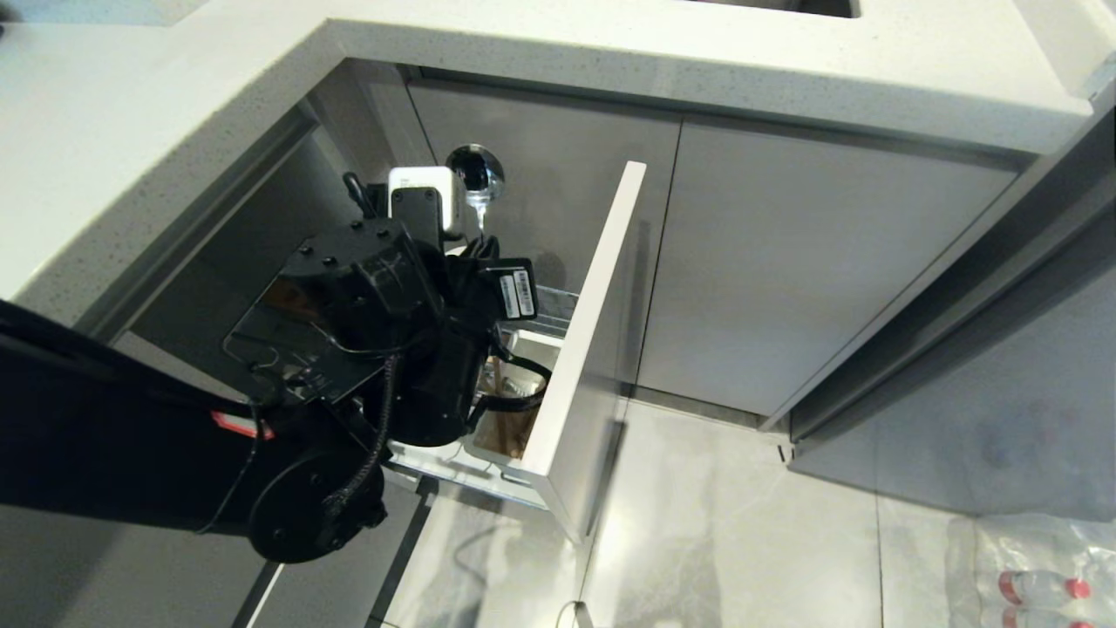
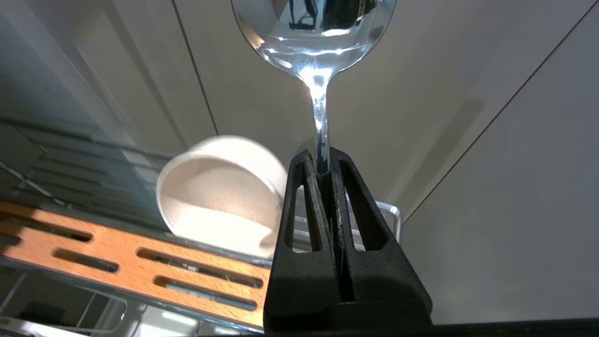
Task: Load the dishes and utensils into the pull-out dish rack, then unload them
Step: Pick up the spoon and place it in the cupboard
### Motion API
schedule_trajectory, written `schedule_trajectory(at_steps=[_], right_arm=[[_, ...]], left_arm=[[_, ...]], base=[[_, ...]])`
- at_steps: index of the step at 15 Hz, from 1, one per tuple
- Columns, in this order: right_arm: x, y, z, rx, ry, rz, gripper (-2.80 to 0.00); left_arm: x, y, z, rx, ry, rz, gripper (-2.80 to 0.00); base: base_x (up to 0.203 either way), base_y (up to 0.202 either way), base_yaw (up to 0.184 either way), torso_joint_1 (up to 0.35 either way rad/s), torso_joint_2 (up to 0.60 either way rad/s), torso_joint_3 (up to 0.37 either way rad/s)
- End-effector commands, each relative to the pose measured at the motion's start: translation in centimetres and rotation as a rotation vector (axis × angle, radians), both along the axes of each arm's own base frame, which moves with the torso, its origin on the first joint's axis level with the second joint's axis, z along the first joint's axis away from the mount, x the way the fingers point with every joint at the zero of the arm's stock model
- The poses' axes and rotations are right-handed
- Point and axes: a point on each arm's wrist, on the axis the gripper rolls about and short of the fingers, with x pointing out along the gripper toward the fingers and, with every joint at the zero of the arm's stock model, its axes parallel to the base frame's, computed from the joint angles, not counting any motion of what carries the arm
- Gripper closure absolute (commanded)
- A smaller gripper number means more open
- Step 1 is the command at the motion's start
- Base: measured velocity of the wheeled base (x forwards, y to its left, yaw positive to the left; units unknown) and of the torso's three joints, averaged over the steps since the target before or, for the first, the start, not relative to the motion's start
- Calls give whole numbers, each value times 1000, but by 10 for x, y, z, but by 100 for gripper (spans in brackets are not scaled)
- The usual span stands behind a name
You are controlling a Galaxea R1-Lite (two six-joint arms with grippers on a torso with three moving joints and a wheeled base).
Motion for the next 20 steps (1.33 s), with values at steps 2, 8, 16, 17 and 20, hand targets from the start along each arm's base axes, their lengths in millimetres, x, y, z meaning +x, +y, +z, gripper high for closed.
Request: schedule_trajectory(at_steps=[2, 8, 16, 17, 20], right_arm=[[0, 0, 0, 0, 2, 0, 0], [0, 0, 0, 0, 2, 0, 0], [0, 0, 0, 0, 2, 0, 0], [0, 0, 0, 0, 2, 0, 0], [0, 0, 0, 0, 2, 0, 0]], left_arm=[[14, -11, -27, 35, 41, 6, 0], [38, -23, -46, 44, 51, 23, 0], [58, -30, -72, 68, 81, 41, 0], [60, -31, -76, 69, 82, 43, 0], [66, -30, -82, 71, 85, 54, 0]], base=[[0, 0, 0, 0, 0, 0], [0, 0, 0, 0, 0, 0], [0, 0, 0, 0, 0, 0], [0, 0, 0, 0, 0, 0], [0, 0, 0, 0, 0, 0]])
